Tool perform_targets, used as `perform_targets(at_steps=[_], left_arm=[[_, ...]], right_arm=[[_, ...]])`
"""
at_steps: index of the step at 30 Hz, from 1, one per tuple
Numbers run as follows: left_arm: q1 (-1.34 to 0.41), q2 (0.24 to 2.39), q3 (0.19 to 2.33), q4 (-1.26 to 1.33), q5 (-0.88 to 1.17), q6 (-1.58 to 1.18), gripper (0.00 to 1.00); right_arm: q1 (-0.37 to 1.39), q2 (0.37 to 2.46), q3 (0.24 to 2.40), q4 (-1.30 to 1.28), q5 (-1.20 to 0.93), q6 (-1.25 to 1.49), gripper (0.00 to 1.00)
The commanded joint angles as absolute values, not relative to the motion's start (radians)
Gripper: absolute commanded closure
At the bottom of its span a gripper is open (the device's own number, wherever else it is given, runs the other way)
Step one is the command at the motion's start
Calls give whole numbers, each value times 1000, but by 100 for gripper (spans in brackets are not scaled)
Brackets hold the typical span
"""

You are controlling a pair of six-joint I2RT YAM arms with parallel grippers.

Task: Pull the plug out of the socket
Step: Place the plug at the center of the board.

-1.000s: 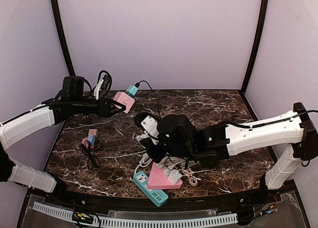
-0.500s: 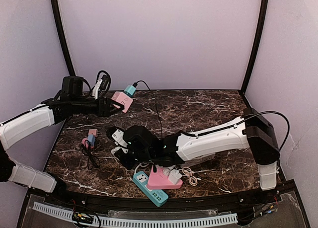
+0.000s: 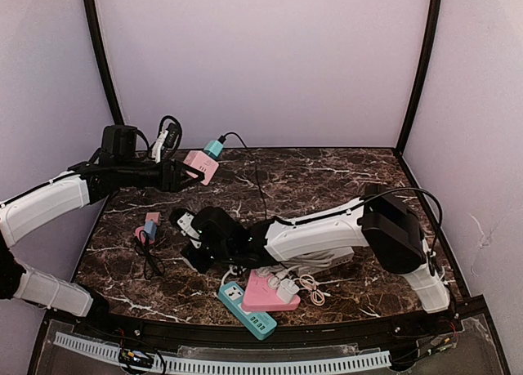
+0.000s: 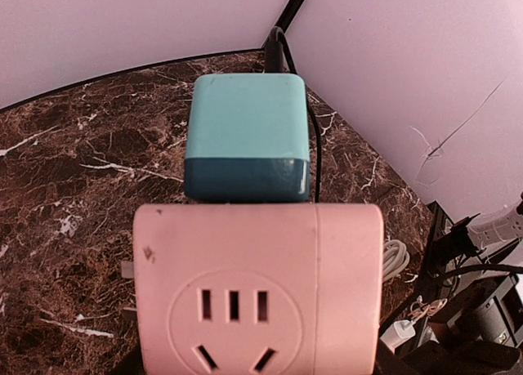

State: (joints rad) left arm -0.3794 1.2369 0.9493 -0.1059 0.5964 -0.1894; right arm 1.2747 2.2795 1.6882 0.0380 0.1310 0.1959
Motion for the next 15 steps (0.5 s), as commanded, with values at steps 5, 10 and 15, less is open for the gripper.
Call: perform_targets(at_steps=[5, 10, 15], left_arm=[[-373, 1218, 977, -54, 615, -193, 99], [-373, 1209, 975, -56, 603, -186, 99], [-373, 1207, 972, -53, 594, -179, 99]], right_arm=[[1258, 2301, 1712, 51, 126, 194, 56], [1259, 2211, 1625, 101, 136, 165, 39], [1277, 2032, 1476, 159, 136, 108, 22]])
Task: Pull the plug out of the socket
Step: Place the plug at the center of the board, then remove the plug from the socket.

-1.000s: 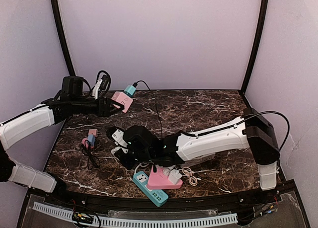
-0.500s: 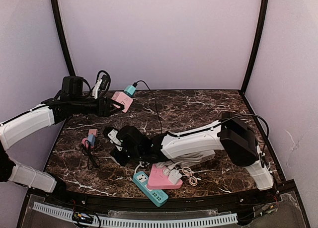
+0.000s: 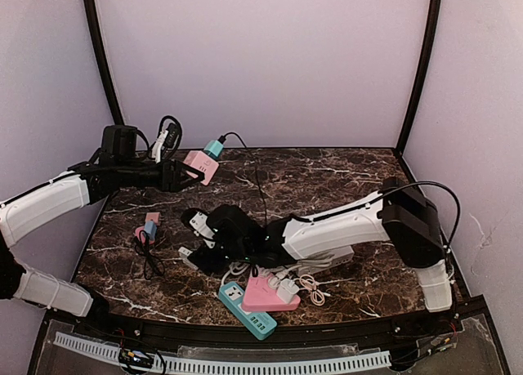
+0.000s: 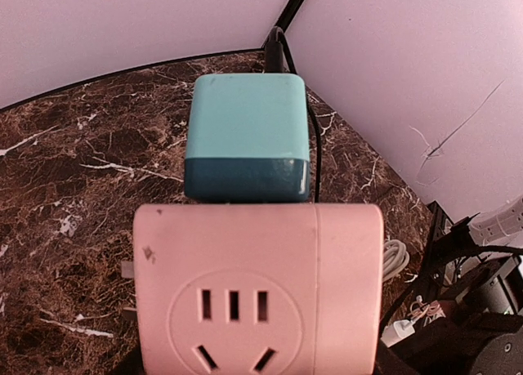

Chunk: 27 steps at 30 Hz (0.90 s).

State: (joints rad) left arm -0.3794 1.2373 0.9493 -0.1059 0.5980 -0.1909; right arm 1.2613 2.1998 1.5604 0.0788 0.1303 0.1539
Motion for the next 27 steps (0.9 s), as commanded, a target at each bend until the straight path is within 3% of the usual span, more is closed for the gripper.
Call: perform_targets(at_steps=[1, 10, 14, 27], left_arm=[[-373, 1207, 972, -51, 596, -178, 99], [-387, 1195, 956, -4, 684, -166, 99], [-403, 1180, 935, 68, 779, -164, 99], [-523, 1186, 897, 240, 1049, -225, 99]], right_arm=[[1283, 1992, 1440, 166, 141, 103, 20], [1279, 1660, 1178, 130, 176, 234, 7], [1246, 1558, 1161, 58, 111, 395, 6], [1160, 1364, 1012, 326, -70, 570, 2]])
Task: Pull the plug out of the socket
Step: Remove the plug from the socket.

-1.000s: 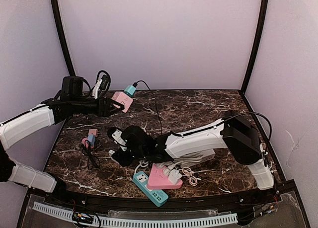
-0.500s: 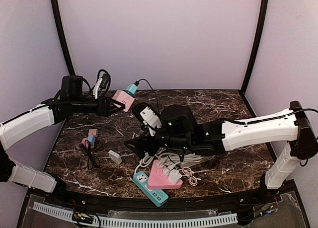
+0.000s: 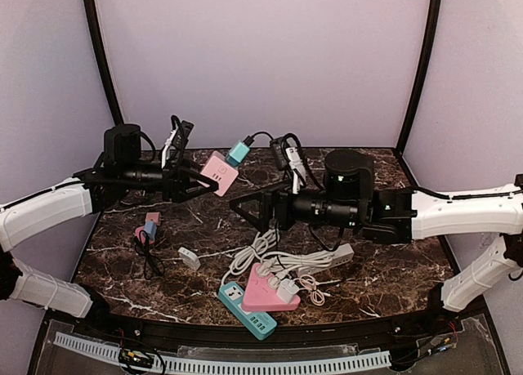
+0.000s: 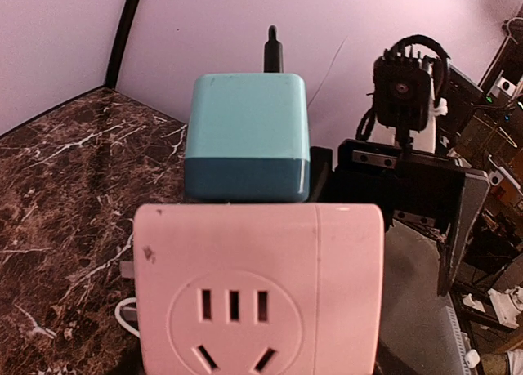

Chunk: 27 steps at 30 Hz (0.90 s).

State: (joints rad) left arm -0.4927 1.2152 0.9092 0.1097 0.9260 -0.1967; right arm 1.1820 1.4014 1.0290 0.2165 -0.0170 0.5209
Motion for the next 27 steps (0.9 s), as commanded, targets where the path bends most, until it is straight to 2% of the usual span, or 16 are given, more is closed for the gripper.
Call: perform_targets(at_steps=[1, 11, 18, 27], left_arm=[[-540, 1191, 897, 248, 1059, -239, 99], [-597, 1207, 888, 337, 1167, -314, 99], [-606, 1219, 891, 336, 1182, -320, 99], [-630, 1236, 893, 330, 1199, -316, 99]], right_arm=[[1156, 1361, 1013, 332, -67, 567, 2], [1114, 1328, 980, 424, -52, 587, 3], [1112, 1319, 984, 487, -107, 561, 17], [1103, 1335, 1004, 514, -116, 569, 20]])
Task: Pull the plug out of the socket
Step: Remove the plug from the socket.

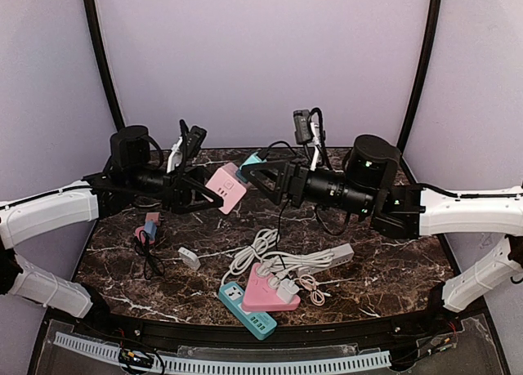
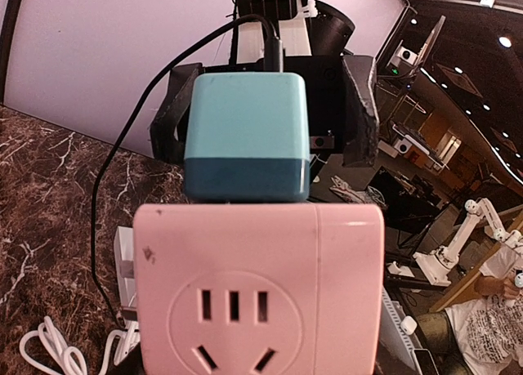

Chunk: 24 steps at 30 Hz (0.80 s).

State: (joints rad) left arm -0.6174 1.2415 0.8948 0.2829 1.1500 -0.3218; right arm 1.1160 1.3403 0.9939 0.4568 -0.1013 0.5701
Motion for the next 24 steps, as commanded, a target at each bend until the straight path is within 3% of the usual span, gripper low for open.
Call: perform_targets(at_steps=[1, 6, 11, 18, 24], left_arm=[[-634, 1236, 893, 330, 1201, -316, 99], [-640, 1238, 895, 325, 1206, -314, 99], [-645, 1238, 896, 325, 1214, -316, 99], [-649, 1239, 897, 324, 1216, -316, 99], [-649, 1240, 896, 322, 1211, -312, 99]], right_arm=[[1102, 1337, 1004, 519, -118, 571, 20], [1100, 1345, 1005, 537, -137, 579, 27], [1097, 1353, 999, 551, -142, 590, 40], [1089, 1363, 990, 561, -149, 601, 61], [1084, 1360, 979, 560, -136, 606, 85]])
